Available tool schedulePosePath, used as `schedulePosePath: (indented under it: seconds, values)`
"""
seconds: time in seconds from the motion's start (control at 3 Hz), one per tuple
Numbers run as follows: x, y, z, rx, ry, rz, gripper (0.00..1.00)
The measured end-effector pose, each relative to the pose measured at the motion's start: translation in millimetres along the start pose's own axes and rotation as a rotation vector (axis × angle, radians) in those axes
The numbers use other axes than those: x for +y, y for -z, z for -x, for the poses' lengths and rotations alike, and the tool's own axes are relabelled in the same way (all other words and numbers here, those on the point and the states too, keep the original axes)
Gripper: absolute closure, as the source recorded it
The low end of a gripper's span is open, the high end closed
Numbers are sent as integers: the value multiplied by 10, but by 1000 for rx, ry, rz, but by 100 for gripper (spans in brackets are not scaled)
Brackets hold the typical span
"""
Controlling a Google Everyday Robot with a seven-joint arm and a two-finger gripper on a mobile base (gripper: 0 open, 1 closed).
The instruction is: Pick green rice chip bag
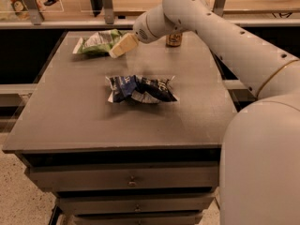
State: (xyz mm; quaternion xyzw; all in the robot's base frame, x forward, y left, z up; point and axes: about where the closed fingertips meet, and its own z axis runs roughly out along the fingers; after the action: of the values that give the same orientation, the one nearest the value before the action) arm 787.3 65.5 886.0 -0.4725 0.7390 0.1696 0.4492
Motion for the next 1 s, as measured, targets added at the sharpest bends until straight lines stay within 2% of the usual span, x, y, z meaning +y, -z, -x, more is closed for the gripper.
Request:
schedulePosePath:
  seconds: [0.33,1.0]
  values:
    - [-2,-191,17,42,60,13,0]
    - [-19,-554,58,82,36,95,0]
